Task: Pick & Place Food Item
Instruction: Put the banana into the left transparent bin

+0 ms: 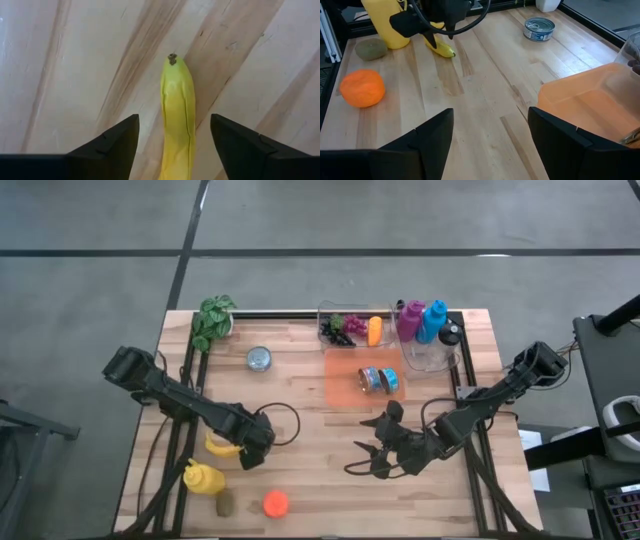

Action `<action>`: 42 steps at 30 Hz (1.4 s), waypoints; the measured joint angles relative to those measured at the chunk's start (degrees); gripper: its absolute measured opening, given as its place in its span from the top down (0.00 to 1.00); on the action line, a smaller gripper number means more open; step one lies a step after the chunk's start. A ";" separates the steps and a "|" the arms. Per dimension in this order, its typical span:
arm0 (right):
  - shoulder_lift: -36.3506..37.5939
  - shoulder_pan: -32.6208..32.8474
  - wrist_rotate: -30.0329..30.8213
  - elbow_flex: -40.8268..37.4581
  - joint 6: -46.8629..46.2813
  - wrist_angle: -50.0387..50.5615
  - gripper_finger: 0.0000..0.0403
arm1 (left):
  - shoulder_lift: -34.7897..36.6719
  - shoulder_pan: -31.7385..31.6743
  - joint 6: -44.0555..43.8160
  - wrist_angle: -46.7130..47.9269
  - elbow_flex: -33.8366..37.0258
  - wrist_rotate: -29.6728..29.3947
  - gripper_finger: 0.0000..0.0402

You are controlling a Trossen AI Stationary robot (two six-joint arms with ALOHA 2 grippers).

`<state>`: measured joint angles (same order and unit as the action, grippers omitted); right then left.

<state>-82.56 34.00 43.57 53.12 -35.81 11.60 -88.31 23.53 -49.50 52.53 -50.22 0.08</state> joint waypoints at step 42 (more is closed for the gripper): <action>0.00 -0.02 -0.02 0.00 -0.10 0.00 0.32 | 0.09 -0.05 3.74 -10.20 3.98 -0.28 0.84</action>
<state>-82.56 33.98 43.55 53.12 -35.92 11.60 -88.23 23.47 -45.75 42.34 -46.23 -0.20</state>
